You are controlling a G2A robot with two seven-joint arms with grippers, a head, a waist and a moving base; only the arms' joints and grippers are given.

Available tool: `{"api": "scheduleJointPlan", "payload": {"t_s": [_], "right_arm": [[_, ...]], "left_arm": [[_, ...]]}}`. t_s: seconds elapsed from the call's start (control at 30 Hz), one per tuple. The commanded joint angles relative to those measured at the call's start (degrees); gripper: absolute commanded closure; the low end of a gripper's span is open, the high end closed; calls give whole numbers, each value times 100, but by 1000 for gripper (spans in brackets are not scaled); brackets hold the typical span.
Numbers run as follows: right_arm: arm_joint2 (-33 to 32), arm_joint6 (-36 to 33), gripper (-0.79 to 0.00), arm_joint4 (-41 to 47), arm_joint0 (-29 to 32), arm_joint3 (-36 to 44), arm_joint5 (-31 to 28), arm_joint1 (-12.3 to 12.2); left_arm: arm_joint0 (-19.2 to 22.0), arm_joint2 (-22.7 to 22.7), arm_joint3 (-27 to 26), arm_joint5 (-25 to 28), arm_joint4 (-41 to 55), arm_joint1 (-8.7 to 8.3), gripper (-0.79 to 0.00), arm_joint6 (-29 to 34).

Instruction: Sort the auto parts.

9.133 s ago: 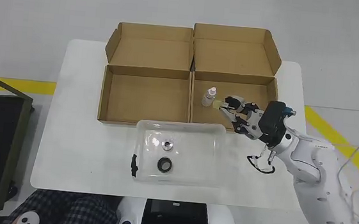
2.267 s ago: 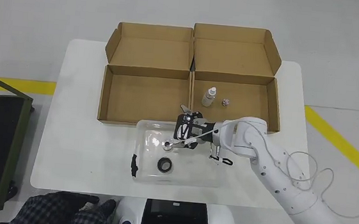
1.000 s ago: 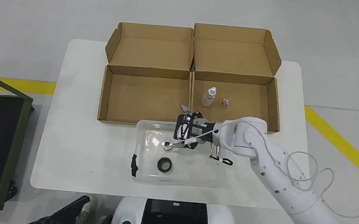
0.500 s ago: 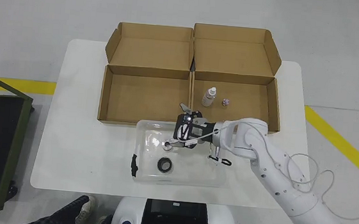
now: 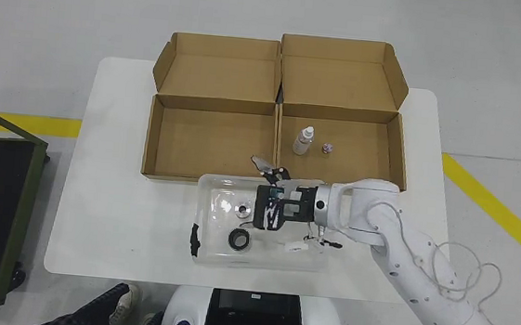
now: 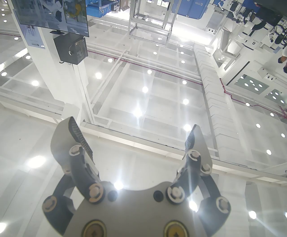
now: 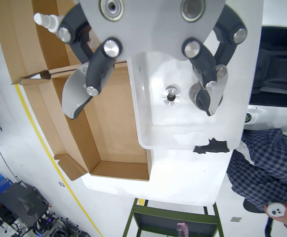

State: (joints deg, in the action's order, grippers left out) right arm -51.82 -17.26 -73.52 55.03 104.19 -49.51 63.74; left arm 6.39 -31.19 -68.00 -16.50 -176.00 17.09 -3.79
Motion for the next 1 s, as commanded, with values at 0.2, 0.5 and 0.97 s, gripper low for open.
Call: {"api": "scheduleJointPlan", "payload": {"t_s": [0.2, 0.5, 0.97], "right_arm": [[99, -332, -785, -159, 160, 243, -218, -34], [278, -516, -785, -272, 198, 72, -332, -28], [359, -751, -785, -410, 220, -209, -501, -51]], "left_arm": [[0, 0, 0, 0, 0, 0, -785, 0], [0, 0, 0, 0, 0, 0, -785, 0], [0, 0, 0, 0, 0, 0, -785, 0]]}}
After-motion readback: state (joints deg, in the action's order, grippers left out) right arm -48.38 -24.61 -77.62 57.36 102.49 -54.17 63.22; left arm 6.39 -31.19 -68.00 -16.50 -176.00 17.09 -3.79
